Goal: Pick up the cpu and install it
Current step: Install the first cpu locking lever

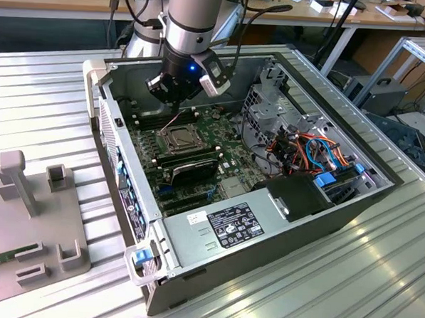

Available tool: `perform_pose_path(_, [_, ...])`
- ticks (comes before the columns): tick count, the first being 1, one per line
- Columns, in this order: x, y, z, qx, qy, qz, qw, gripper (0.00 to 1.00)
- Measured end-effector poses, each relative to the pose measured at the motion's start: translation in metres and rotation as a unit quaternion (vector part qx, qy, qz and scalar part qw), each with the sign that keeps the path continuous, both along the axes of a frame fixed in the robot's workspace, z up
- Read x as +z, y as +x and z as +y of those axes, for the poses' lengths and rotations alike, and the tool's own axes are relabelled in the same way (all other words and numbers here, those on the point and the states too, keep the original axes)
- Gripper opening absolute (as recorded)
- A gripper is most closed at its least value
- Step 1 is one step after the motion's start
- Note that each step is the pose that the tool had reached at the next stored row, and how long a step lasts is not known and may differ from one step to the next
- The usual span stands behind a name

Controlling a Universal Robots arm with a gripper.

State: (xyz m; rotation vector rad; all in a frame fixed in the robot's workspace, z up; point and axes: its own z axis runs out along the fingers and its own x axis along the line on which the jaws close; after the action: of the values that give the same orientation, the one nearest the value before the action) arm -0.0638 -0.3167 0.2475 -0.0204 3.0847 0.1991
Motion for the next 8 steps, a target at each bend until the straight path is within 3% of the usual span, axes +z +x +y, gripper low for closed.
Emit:
perform_pose_path(4, [-0.0016,0.0,-0.0001,0.0,0.0009,-0.0001,1.0,0.11])
perform_pose_path(7, [-0.008,0.0001,0.0,0.0,0.0022,0.0,1.0,0.11])
perform_pose_path(8, [-0.0104,0.0004,-0.0001,0.0,0.0042,0.0,0.99999,0.11])
